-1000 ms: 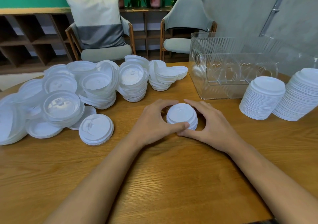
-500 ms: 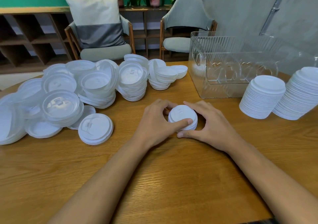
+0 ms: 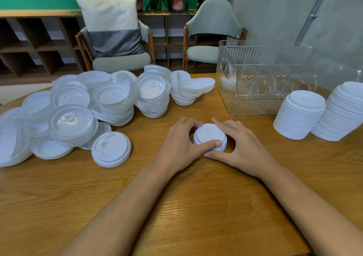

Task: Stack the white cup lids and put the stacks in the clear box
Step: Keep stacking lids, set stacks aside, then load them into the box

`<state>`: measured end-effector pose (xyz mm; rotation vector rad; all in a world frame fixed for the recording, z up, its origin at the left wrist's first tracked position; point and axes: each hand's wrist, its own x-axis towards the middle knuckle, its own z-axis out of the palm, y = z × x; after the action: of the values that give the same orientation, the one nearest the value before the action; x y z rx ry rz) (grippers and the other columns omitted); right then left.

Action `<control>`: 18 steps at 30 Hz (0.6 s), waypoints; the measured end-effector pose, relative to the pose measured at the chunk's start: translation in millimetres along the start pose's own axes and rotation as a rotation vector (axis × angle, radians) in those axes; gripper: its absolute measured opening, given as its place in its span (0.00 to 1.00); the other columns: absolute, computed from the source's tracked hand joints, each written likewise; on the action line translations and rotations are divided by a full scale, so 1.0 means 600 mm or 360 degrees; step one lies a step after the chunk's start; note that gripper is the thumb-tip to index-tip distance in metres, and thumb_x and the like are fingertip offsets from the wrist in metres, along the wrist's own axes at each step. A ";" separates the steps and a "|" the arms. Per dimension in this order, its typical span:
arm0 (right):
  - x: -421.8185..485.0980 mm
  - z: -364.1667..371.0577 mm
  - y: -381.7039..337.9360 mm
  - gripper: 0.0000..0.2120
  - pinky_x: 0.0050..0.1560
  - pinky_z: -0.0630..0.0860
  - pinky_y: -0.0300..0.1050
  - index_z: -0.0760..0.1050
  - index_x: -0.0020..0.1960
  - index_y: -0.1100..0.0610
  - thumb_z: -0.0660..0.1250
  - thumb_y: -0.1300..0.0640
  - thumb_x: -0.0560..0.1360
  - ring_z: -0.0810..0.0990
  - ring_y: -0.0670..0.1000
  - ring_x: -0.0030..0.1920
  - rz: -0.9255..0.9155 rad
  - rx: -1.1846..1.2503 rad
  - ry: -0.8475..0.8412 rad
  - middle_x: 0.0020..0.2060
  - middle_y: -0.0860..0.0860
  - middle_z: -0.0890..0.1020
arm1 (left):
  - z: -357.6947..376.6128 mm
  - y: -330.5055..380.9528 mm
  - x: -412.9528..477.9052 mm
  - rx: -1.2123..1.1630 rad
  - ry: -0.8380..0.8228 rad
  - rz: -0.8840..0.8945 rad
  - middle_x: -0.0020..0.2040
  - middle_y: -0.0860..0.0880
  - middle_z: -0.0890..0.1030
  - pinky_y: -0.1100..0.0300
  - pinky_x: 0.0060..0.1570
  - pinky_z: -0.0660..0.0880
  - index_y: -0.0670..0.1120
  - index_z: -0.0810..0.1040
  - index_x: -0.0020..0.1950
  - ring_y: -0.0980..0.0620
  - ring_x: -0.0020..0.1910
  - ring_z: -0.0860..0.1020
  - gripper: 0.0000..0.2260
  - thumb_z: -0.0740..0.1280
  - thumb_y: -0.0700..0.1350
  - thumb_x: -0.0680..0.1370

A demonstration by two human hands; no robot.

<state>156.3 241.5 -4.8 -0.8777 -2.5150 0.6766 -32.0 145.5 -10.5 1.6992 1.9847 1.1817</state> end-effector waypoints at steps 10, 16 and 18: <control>0.002 -0.011 0.006 0.46 0.71 0.66 0.49 0.69 0.79 0.45 0.77 0.31 0.66 0.68 0.45 0.72 0.0155 0.0026 0.0224 0.68 0.40 0.74 | -0.013 -0.025 0.021 0.0132 0.0247 0.0141 0.60 0.53 0.81 0.59 0.59 0.74 0.47 0.83 0.65 0.56 0.59 0.78 0.13 0.69 0.50 0.83; 0.007 -0.012 0.012 0.46 0.66 0.64 0.44 0.69 0.78 0.48 0.78 0.33 0.66 0.70 0.48 0.70 0.0258 -0.0018 0.0288 0.66 0.45 0.75 | -0.006 -0.035 0.041 0.0411 0.0274 0.0307 0.71 0.50 0.77 0.55 0.71 0.72 0.44 0.78 0.72 0.53 0.71 0.74 0.17 0.67 0.41 0.83; 0.009 -0.008 0.015 0.45 0.66 0.64 0.44 0.70 0.78 0.49 0.78 0.33 0.66 0.70 0.48 0.69 0.0268 0.0001 0.0297 0.65 0.46 0.76 | -0.003 -0.034 0.052 0.0523 0.0283 0.0379 0.74 0.47 0.75 0.55 0.72 0.72 0.43 0.77 0.73 0.50 0.73 0.72 0.19 0.67 0.38 0.82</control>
<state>159.2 252.5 -4.9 -1.1084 -2.2941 0.6157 -56.0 174.0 -15.2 2.1070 2.2328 1.1669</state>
